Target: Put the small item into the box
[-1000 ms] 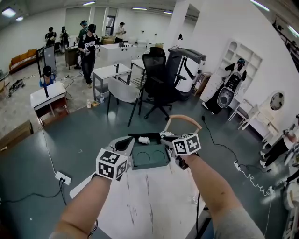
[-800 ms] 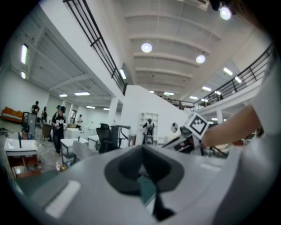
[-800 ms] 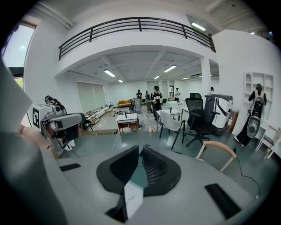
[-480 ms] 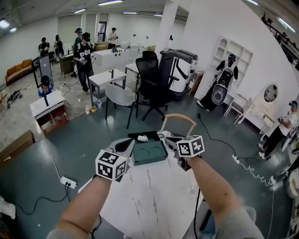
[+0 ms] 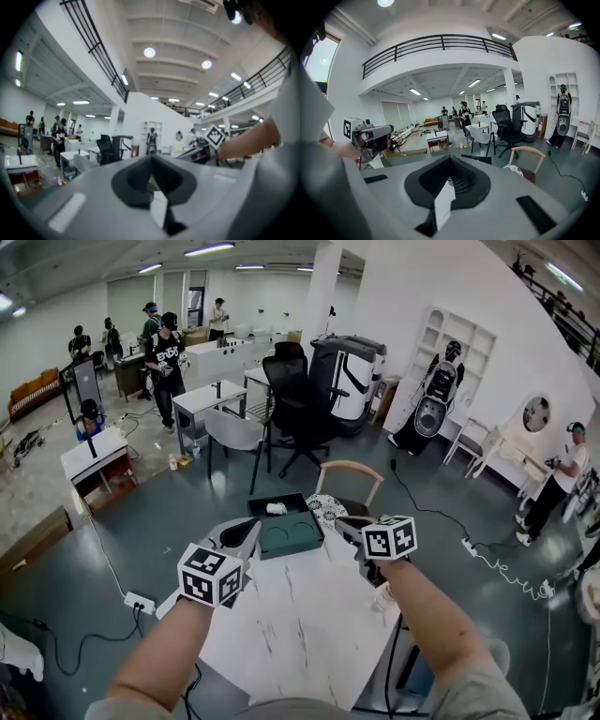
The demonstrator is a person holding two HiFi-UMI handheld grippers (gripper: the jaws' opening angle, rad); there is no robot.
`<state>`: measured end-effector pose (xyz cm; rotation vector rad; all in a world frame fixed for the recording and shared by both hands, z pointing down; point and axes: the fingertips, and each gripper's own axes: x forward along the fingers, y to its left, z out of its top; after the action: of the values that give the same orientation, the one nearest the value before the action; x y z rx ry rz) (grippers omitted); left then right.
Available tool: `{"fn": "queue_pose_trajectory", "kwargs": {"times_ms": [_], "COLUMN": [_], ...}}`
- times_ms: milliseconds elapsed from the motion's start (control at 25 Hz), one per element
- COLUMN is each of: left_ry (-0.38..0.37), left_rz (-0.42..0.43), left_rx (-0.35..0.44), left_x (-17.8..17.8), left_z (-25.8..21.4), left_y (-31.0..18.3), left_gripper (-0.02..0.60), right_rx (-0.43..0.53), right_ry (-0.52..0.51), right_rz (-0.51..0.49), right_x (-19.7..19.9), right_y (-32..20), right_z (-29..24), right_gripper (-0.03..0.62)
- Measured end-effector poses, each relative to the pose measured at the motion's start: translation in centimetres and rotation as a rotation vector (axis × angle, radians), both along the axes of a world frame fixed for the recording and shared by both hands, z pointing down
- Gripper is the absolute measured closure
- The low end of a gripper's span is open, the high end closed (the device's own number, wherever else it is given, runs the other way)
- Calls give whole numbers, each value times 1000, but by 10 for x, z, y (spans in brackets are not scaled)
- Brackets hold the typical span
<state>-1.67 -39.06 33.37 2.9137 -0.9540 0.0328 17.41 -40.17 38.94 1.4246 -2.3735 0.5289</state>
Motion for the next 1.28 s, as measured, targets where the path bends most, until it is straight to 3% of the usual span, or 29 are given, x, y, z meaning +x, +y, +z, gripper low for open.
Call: {"fn": "queue_pose_trajectory", "kwargs": {"times_ms": [440, 840, 1280], "left_ry": [-9, -3, -20], "left_rz": [-87, -167, -228], "left_rx": [0, 18, -28], "left_x": [38, 67, 66], "left_z": [-8, -22, 6], "left_y": [98, 194, 283], "left_gripper": [577, 575, 577], "right_rx": [47, 64, 64], "right_ry": [11, -50, -82], "right_rz": [-83, -166, -241], "right_x": [24, 39, 45], "right_y": [82, 161, 234], "right_z": [-13, -33, -14], "right_gripper": [585, 585, 585]}}
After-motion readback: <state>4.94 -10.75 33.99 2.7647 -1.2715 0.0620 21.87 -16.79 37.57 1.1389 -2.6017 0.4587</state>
